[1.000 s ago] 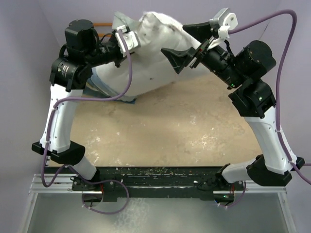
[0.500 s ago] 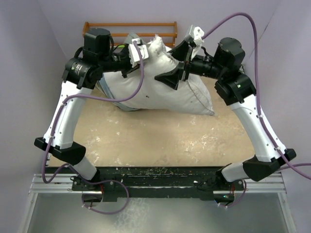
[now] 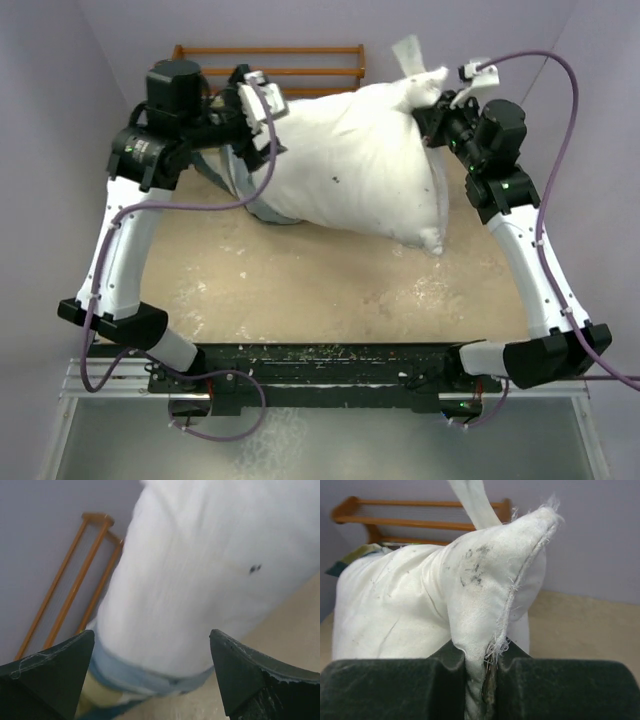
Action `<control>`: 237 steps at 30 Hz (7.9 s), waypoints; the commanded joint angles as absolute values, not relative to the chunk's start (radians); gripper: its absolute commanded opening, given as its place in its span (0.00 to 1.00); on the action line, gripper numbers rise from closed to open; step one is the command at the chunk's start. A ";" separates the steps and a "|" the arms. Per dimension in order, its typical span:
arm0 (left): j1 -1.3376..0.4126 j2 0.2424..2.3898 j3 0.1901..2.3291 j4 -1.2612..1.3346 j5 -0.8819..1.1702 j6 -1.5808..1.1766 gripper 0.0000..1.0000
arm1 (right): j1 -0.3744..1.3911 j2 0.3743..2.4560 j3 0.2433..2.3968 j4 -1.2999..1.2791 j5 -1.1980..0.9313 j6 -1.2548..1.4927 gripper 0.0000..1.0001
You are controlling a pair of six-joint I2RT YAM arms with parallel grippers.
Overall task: Remove the pillowcase from the pillow
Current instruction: Remove the pillow from the pillowcase, then place the pillowcase at the center of the board, then place the pillow at the center of the board, then move the pillowcase to the center of the board, then reset both arms
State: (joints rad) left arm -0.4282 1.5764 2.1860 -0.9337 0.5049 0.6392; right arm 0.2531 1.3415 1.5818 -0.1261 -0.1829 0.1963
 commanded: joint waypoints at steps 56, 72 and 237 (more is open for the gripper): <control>0.127 2.025 2.117 -0.515 0.710 0.576 0.00 | -0.136 1.068 1.041 0.791 -0.884 0.551 0.00; 0.665 1.546 1.810 -0.508 0.492 0.712 0.00 | -0.158 1.049 1.087 0.435 -0.061 0.645 0.00; 0.257 0.761 0.204 0.276 0.445 0.031 1.00 | 0.430 0.443 0.263 0.201 0.857 0.181 1.00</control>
State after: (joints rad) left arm 0.2489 0.7635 0.1848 0.2291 0.5274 0.0860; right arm 0.4332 0.3447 0.2398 0.0849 0.8513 0.2462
